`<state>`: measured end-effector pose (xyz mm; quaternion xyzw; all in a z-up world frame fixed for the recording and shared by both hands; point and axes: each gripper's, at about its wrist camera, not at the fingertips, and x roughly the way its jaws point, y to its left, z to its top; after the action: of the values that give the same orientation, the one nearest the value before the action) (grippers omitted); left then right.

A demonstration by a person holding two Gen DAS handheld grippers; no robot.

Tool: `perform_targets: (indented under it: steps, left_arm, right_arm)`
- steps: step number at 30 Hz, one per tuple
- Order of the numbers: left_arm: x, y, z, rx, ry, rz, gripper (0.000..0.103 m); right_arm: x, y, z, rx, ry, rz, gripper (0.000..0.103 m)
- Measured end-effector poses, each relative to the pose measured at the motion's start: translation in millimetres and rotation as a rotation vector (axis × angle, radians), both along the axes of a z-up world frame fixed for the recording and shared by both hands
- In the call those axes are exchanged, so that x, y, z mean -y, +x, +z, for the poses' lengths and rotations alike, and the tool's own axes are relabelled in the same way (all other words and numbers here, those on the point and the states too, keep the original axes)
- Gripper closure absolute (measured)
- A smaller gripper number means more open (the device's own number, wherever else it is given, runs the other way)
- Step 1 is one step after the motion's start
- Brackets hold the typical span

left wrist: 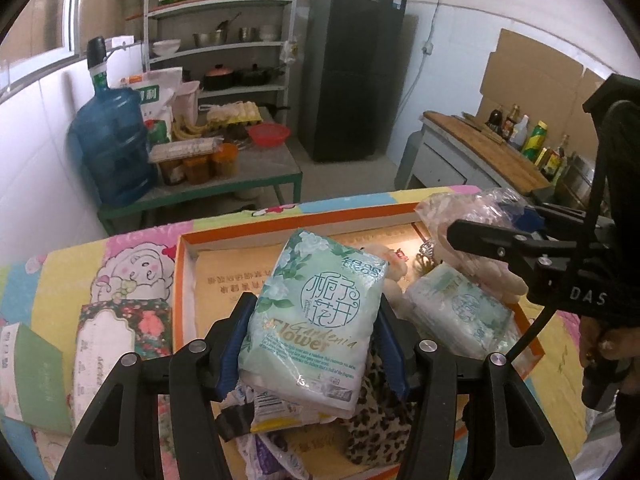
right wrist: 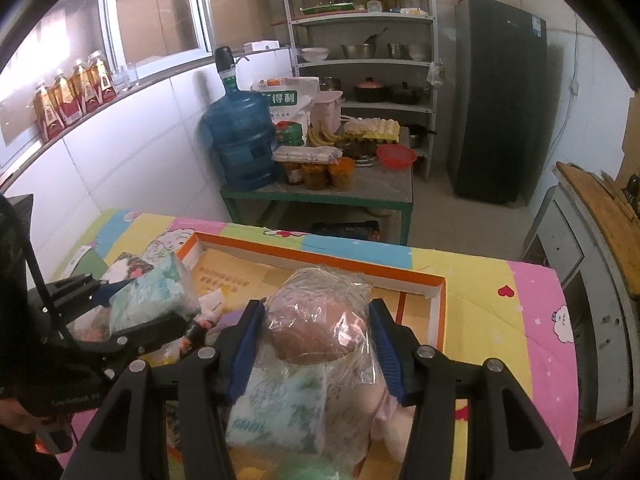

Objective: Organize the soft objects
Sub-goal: 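Lower both items into the orange box and open both grippers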

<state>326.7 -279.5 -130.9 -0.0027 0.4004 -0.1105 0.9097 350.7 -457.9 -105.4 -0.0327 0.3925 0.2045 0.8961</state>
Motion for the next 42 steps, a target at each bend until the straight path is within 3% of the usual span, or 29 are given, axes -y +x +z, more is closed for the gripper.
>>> perform_targets:
  steps: [12, 28, 36, 42]
  left_arm:
    - [7, 14, -26, -0.083, 0.005, 0.001, 0.045]
    - [14, 13, -32, -0.059, 0.044, -0.017, 0.045]
    - [18, 9, -26, -0.037, 0.040, -0.036, 0.030]
    - [16, 4, -17, -0.002, 0.008, -0.045, 0.027]
  right_arm:
    - [-10, 20, -25, -0.049, -0.036, 0.020, 0.050]
    - [-10, 24, -42, -0.080, -0.035, 0.006, 0.047]
    - [-8, 21, -43, -0.065, -0.021, -0.014, 0.046]
    - [-6, 13, -35, -0.035, -0.022, -0.036, 0.033]
